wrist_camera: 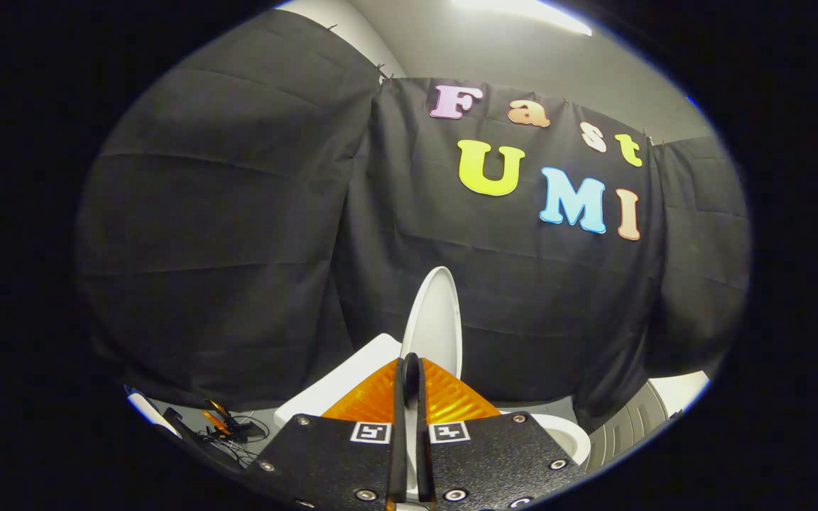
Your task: Open the toilet lid.
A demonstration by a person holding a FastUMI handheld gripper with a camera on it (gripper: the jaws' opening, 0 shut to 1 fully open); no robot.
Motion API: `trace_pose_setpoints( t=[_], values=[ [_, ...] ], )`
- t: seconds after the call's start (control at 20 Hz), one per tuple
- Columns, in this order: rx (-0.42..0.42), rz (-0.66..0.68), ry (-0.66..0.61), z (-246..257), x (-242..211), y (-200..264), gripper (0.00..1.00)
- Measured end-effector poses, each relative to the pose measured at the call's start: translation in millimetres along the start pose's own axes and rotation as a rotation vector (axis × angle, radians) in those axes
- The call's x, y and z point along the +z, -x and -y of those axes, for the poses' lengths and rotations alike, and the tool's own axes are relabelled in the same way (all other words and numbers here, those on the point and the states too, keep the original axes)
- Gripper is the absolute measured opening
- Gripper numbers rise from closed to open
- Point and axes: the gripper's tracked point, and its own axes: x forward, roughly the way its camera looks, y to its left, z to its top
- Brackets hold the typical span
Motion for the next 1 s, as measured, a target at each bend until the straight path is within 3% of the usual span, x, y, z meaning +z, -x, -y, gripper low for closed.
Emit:
trace_pose_setpoints(
  t=[0.1,0.2,0.3,0.4,0.55,0.75,1.0],
  values=[
    [0.013,0.002,-0.028,4,-1,1,0.07],
    [0.091,0.000,-0.063,-3,0,0,0.11],
    [0.144,-0.005,-0.112,1,1,7,0.20],
    [0.141,0.005,-0.160,19,6,14,0.34],
    [0.158,0.057,-0.238,45,23,23,0.93],
    [0.147,0.161,-0.309,100,55,48,0.95],
    [0.021,0.162,-0.281,191,54,62,0.95]
  ],
)
